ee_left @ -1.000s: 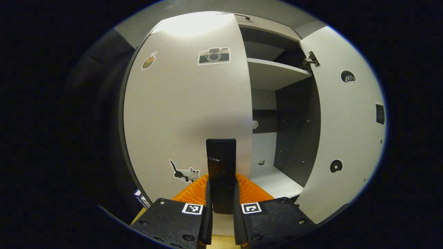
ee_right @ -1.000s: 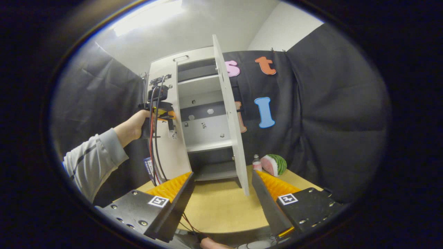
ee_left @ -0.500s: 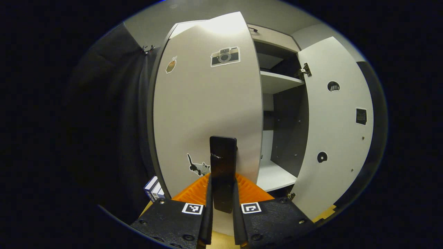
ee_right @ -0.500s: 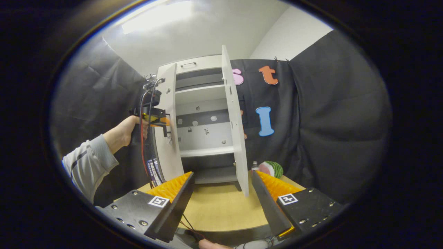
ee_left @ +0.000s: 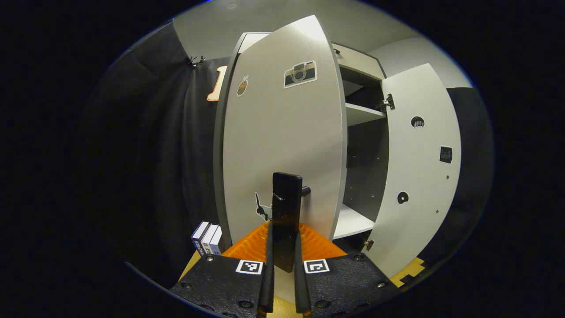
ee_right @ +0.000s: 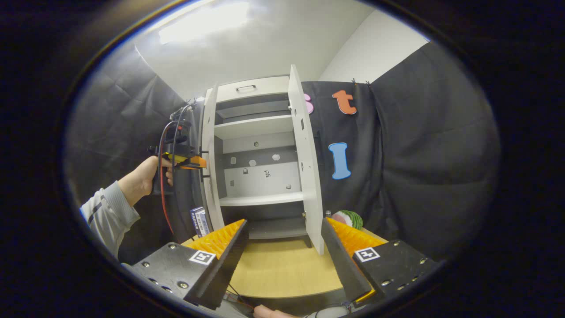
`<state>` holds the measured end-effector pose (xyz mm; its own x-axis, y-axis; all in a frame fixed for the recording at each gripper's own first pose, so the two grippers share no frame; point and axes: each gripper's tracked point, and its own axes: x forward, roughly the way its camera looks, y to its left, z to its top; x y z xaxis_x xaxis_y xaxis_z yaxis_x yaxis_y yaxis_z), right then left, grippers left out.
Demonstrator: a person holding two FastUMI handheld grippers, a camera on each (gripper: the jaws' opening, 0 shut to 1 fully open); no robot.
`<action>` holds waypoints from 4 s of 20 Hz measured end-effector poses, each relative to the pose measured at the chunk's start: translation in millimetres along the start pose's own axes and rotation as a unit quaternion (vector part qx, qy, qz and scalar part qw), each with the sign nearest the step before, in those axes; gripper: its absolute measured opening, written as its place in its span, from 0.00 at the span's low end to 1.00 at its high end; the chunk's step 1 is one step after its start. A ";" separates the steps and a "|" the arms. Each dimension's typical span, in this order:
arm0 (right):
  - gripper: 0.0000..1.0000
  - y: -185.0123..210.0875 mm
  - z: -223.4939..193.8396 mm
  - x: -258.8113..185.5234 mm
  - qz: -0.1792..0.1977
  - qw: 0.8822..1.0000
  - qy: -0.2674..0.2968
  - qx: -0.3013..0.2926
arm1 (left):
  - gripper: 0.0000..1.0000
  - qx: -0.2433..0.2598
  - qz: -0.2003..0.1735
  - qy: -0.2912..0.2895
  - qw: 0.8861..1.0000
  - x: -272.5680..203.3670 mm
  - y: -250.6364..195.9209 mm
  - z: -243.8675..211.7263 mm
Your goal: Open the right door of the double-door shoe cabinet with the right hand, and open the left door with the left hand.
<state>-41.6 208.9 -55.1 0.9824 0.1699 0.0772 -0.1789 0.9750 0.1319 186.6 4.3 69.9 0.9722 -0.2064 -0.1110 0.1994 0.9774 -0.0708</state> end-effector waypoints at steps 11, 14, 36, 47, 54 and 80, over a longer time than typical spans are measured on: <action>0.99 14.8 -3.5 9.3 0.004 1.000 0.002 0.001 | 0.12 0.012 0.020 -0.017 1.000 -35.7 67.3 0.9; 0.99 23.5 -4.0 13.5 0.010 1.000 0.002 -0.002 | 0.05 0.026 0.074 -0.024 0.997 -40.2 108.9 3.0; 0.99 61.8 -9.6 42.1 0.018 1.000 0.001 -0.005 | 0.77 -0.002 0.127 -0.047 0.991 -123.5 129.2 -29.6; 0.99 59.1 -2.8 34.5 0.016 1.000 -0.009 -0.013 | 0.93 -0.006 0.100 -0.056 0.993 -187.6 52.6 -70.1; 0.99 48.4 -0.1 28.0 0.010 1.000 -0.011 -0.012 | 0.97 -0.011 0.076 -0.041 0.996 -209.4 19.3 -109.7; 0.99 27.4 -14.0 18.6 0.013 1.000 -0.005 -0.004 | 0.96 0.003 0.053 -0.094 0.994 -247.8 -24.5 -133.0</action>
<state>-27.5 240.7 -63.9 0.9771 0.1930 0.0893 -0.2031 0.9715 0.1225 -75.6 25.3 -32.7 0.9935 -0.0902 0.0694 0.0946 0.9935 -0.0630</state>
